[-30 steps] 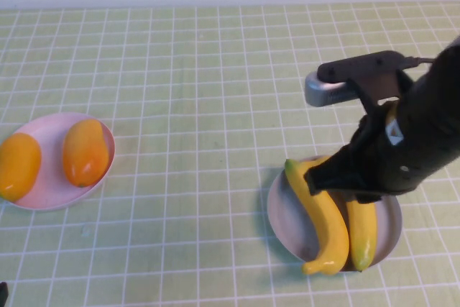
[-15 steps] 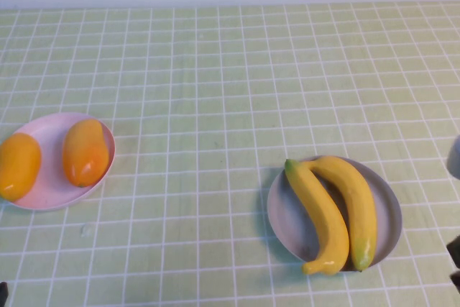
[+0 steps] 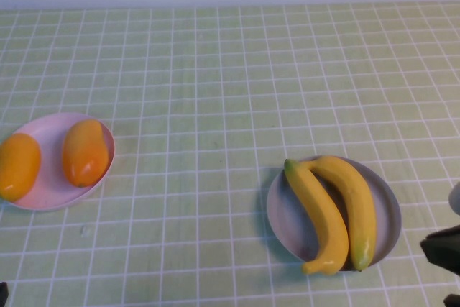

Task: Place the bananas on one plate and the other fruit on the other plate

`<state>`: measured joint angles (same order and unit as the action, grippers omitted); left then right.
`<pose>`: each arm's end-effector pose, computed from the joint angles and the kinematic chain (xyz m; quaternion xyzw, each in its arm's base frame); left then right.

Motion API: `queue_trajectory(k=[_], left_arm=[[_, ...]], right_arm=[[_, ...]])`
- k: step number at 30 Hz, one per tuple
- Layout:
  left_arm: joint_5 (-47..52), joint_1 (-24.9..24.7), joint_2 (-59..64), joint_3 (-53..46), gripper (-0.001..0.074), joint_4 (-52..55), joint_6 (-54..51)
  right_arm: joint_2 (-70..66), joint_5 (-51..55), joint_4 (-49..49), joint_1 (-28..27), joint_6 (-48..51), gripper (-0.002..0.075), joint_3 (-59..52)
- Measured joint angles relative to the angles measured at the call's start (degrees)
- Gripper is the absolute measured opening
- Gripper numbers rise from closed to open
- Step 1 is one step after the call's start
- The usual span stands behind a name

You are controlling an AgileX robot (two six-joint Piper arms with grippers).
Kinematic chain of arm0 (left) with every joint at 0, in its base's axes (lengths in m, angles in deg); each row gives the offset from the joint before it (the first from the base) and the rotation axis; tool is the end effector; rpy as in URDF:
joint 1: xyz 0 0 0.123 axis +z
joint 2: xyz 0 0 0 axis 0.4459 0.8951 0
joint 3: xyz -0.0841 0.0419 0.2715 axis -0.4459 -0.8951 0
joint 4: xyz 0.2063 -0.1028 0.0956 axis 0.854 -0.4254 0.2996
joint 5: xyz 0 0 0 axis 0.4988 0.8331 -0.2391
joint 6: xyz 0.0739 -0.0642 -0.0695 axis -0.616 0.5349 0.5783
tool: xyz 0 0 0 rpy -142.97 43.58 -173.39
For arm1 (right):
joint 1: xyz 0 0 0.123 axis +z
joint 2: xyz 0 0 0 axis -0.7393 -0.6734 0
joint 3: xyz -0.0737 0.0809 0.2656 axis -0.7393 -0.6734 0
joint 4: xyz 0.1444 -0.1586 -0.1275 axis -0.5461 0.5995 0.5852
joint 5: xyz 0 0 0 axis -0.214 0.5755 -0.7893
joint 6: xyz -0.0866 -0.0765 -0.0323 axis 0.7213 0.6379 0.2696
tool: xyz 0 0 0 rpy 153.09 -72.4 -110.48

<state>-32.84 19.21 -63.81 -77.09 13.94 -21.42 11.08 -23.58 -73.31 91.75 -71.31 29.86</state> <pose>0.0750 -0.0100 0.1624 0.0915 0.8014 -0.0101 0.5910 0.1188 0.1065 0.3113 -0.2994 0.8991 0.1138 0.2985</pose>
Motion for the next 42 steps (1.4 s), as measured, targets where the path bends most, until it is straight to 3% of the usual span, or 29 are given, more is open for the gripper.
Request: queue_trajectory(k=[4, 11, 16, 29, 42], left_arm=[[0.0, 0.0, 0.0, 0.0, 0.0001, 0.0, 0.0], [0.0, 0.0, 0.0, 0.0, 0.0001, 0.0, 0.0], [0.0, 0.0, 0.0, 0.0, 0.0001, 0.0, 0.0], [0.0, 0.0, 0.0, 0.0, 0.0001, 0.0, 0.0], [0.0, 0.0, -0.1, 0.0, 0.0001, 0.0, 0.0]], right_arm=[[3.0, -18.5, -5.3, -7.4, 7.5, -0.0015, -11.8], [14.8, -45.4, -9.4, -26.5, 12.4, -0.0015, -32.5], [25.4, -53.5, -10.1, -34.9, 12.6, -0.0015, -41.4], [47.8, -48.4, -10.3, -37.1, 12.6, -0.0015, -50.1], [49.3, -38.0, -11.4, -37.1, 12.6, -0.0015, -50.3]])
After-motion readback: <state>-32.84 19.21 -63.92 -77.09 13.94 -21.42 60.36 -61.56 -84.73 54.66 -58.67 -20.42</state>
